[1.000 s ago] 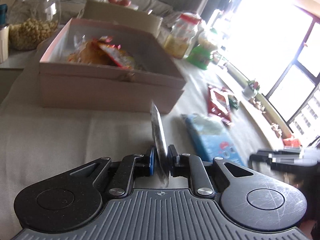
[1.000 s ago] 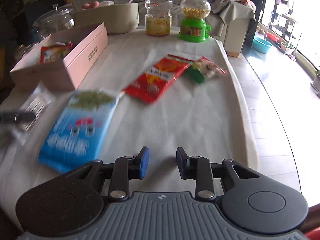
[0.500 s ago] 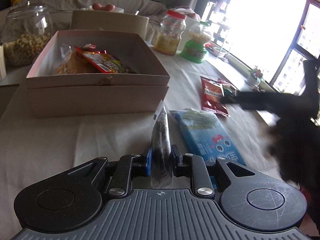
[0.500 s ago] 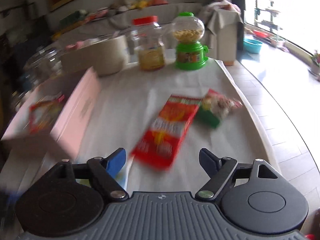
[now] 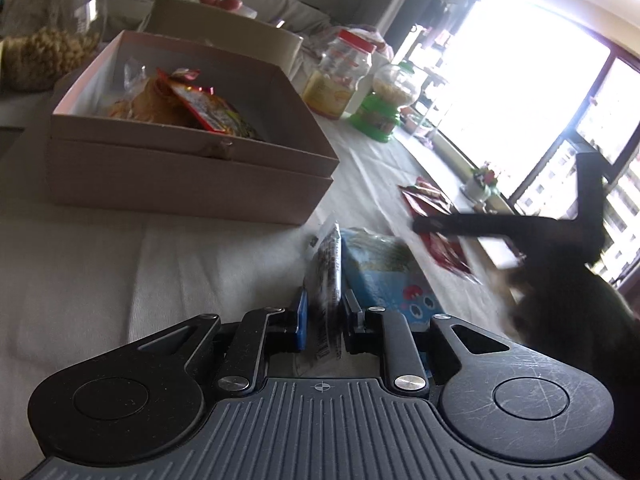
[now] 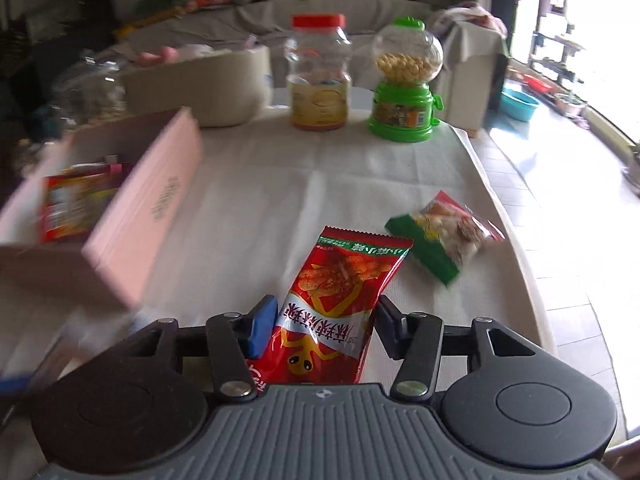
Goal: Organize snacks
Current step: 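Grasp the red stick-snack packet with the right tool while the left tool holds the clear packet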
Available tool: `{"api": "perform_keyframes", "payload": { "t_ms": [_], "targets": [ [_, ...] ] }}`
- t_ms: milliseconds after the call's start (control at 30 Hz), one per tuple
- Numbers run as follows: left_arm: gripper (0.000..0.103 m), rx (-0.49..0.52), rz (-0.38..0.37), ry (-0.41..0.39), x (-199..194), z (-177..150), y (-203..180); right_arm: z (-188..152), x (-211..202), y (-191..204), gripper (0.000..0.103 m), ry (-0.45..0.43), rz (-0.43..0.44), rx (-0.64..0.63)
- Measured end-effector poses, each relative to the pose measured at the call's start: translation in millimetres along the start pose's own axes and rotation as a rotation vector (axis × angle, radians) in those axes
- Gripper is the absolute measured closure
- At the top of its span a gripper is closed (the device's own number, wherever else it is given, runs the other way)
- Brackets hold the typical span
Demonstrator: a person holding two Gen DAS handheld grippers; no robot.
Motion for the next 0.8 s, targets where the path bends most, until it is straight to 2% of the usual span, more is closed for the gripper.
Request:
{"api": "perform_keyframes", "payload": {
  "t_ms": [133, 267, 433, 567, 700, 800],
  "targets": [
    [0.082, 0.009, 0.021, 0.006, 3, 0, -3, -24, -49, -3, 0.050, -0.015, 0.058, -0.027],
    [0.087, 0.019, 0.106, 0.045, 16, 1, 0, -54, -81, -1, 0.050, -0.015, 0.075, -0.072],
    [0.089, 0.024, 0.075, 0.016, 15, 3, -3, -87, -86, 3, 0.050, -0.001, 0.025, -0.130],
    [0.090, 0.062, 0.049, 0.007, 3, -3, -8, -98, -86, 2, 0.050, 0.030, 0.074, -0.095],
    [0.090, 0.118, 0.028, 0.027, -14, -18, -19, -98, -101, 9, 0.050, 0.006, 0.090, -0.126],
    [0.090, 0.123, -0.020, 0.044, -32, -29, -27, -95, -113, 16, 0.050, -0.017, 0.103, -0.145]
  ]
}}
Point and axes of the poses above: each gripper's, at about its wrist camera, not at the fingertips, and x roughly the way its jaws point, y to its left, z to its top, the point moved 6 cm from there along x, roughly the way its jaws point, and after that the axes turned 2 degrees about -x, right-handed, at the moved point
